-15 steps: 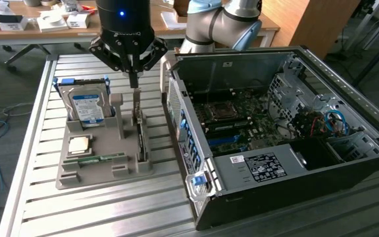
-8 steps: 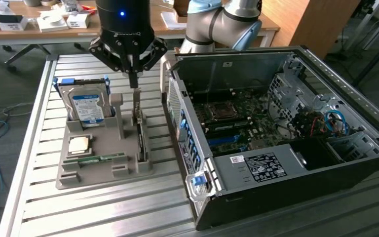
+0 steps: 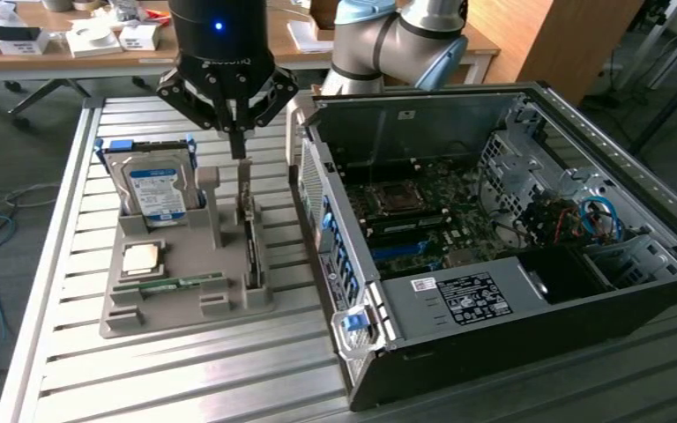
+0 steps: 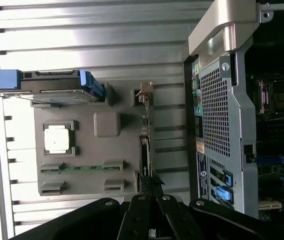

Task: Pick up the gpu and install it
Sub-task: 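Reach for the gpu, then pick up the gpu and move the gpu toward the slot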

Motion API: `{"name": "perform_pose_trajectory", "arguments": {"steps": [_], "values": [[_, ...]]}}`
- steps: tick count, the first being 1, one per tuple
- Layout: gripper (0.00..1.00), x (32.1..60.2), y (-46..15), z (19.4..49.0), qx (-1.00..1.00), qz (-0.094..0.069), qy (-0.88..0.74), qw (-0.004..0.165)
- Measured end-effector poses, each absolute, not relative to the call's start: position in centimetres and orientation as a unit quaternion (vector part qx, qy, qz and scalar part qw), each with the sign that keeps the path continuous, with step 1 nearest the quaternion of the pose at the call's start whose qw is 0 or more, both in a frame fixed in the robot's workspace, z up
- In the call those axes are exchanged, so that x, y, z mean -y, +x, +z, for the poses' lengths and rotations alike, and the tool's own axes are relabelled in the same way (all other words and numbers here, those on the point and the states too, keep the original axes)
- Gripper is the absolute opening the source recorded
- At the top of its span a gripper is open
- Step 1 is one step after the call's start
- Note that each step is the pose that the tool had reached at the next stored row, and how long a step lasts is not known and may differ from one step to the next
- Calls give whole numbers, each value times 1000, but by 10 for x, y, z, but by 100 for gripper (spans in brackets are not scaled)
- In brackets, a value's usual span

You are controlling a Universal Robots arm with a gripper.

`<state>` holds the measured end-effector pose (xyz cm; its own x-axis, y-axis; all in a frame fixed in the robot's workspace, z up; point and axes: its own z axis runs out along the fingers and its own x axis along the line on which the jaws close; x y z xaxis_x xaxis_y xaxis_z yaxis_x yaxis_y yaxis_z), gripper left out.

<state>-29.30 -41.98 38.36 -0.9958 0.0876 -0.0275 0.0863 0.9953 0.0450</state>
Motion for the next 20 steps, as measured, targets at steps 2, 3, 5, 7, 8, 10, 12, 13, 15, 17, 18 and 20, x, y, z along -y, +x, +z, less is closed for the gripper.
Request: {"name": "perform_pose_trajectory", "arguments": {"steps": [2,3,5,7,8,10,12,13,15,17,18,20], "values": [[10,420,-293,384,-999,21,42,15],[10,420,-293,384,-999,21,42,15],[10,422,-293,384,-999,20,41,15],[10,422,-293,383,-999,20,41,15],[10,422,-293,383,-999,20,41,15],[10,422,-293,384,-999,20,40,15],[10,422,-293,384,-999,20,40,15],[10,422,-293,384,-999,20,40,15],[10,422,-293,384,-999,20,40,15],[10,422,-293,384,-999,20,40,15],[10,422,-293,384,-999,20,40,15],[11,422,-293,384,-999,20,40,15]]}}
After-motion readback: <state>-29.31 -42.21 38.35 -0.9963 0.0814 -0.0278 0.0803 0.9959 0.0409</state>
